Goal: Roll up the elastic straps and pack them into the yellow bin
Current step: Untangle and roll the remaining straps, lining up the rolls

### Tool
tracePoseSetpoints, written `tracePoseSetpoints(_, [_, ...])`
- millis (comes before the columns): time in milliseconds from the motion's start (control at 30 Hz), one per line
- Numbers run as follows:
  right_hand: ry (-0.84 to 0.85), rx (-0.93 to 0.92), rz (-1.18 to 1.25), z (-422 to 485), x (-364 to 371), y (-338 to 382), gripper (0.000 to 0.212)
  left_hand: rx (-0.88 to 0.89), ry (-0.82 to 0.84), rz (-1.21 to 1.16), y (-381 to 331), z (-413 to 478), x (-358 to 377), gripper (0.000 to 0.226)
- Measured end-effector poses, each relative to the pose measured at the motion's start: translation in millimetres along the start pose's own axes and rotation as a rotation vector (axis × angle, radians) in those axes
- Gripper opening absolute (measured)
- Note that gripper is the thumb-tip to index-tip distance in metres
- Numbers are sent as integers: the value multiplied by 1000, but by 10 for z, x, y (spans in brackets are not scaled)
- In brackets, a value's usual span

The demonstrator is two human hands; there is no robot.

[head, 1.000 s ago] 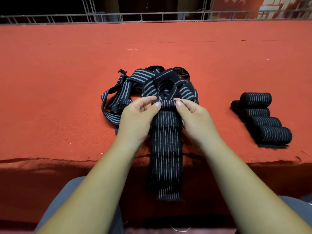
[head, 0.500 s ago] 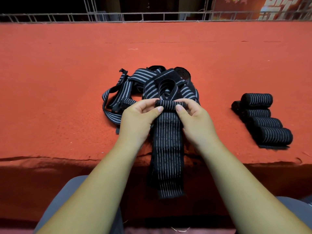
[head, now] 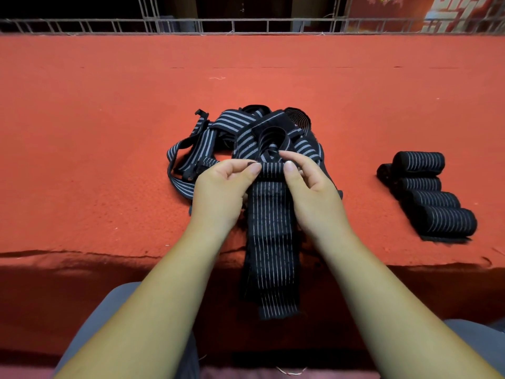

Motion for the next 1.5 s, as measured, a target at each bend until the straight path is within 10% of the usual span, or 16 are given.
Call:
tracePoseSetpoints(700, [9, 204, 158, -3, 83, -15, 34, -128, 84, -437, -77, 25, 188, 25])
tracePoseSetpoints(1500, [762, 633, 513, -321, 207, -30, 51, -73, -60, -591, -284, 545, -38, 26])
Point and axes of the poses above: each hand's wrist, its own z-axis towards the middle knuckle, its own x-axis out of the palm, y = z × x, the point moved 3 cm from there along z, towards the middle knuckle
